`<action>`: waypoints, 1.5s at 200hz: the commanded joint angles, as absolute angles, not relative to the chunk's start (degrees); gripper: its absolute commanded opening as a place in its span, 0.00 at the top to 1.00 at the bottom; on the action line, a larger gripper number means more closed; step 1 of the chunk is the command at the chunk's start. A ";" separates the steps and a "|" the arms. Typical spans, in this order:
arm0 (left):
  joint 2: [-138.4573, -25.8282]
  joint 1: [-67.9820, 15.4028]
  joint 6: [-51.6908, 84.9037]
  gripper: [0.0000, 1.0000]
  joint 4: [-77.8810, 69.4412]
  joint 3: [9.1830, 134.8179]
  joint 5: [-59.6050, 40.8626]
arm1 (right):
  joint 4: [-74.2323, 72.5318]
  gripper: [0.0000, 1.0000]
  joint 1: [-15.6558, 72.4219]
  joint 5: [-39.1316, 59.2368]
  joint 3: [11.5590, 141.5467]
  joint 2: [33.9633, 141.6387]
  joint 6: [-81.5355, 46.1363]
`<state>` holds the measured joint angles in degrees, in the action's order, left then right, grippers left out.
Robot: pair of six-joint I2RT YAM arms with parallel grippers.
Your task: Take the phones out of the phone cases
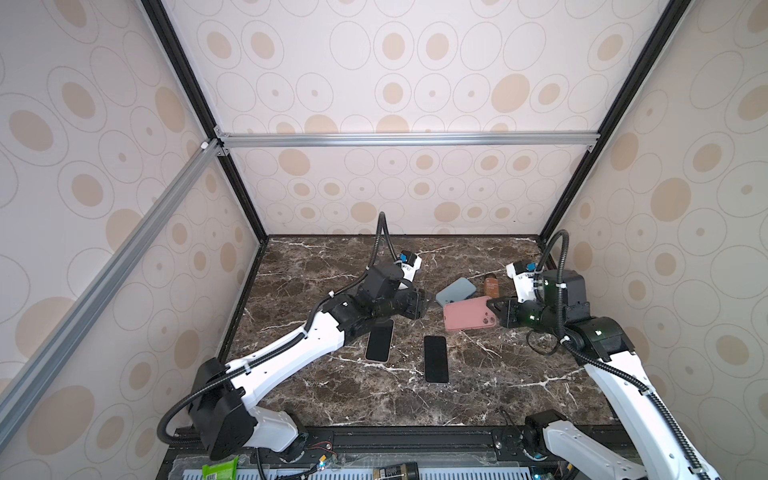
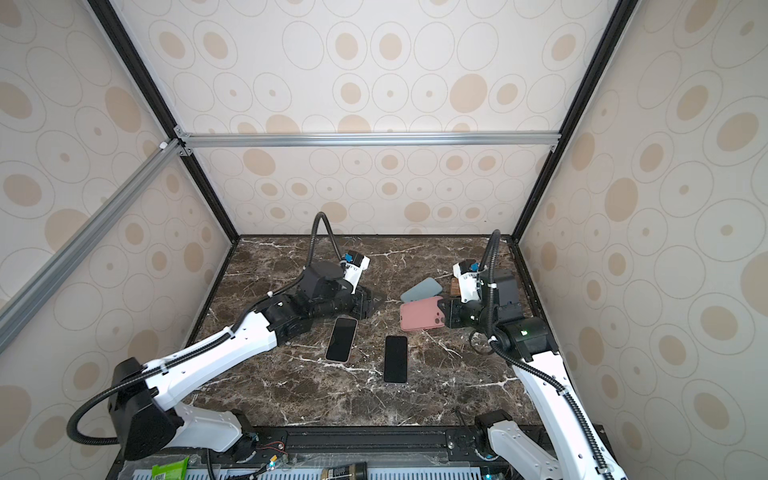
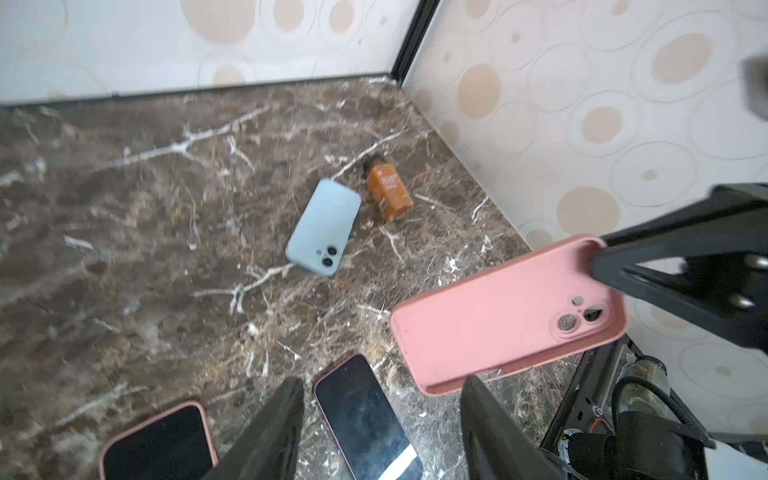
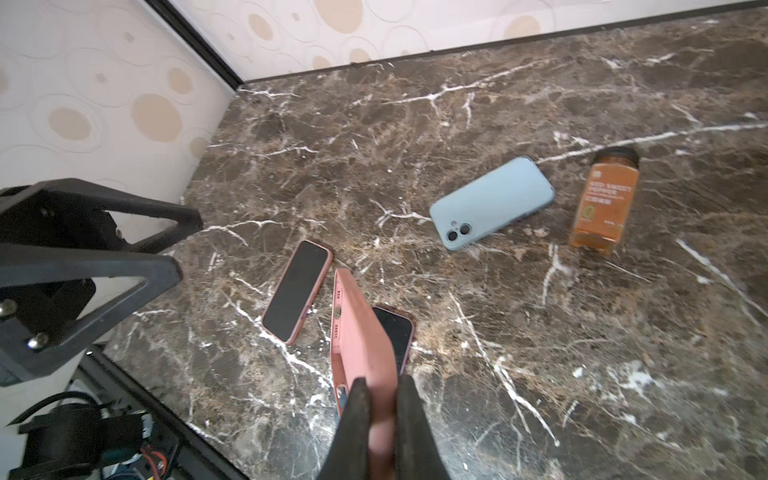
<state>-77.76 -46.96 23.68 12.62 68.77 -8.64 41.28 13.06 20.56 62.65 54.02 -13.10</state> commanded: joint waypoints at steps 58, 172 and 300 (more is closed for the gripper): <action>-78.39 -47.09 0.24 0.41 18.19 73.38 -24.71 | 53.67 1.00 12.92 42.58 73.51 62.63 0.03; -82.72 -47.64 -2.72 0.74 24.44 76.82 -33.65 | 58.01 1.00 13.45 47.07 76.47 65.93 3.53; -81.94 -48.40 2.64 1.00 21.64 76.72 -21.97 | 49.16 0.59 13.54 32.88 73.04 59.75 -6.37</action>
<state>-82.41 -47.94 -0.60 22.96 74.63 -30.83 55.02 13.52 40.60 74.67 63.24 -0.36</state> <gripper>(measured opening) 0.047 0.309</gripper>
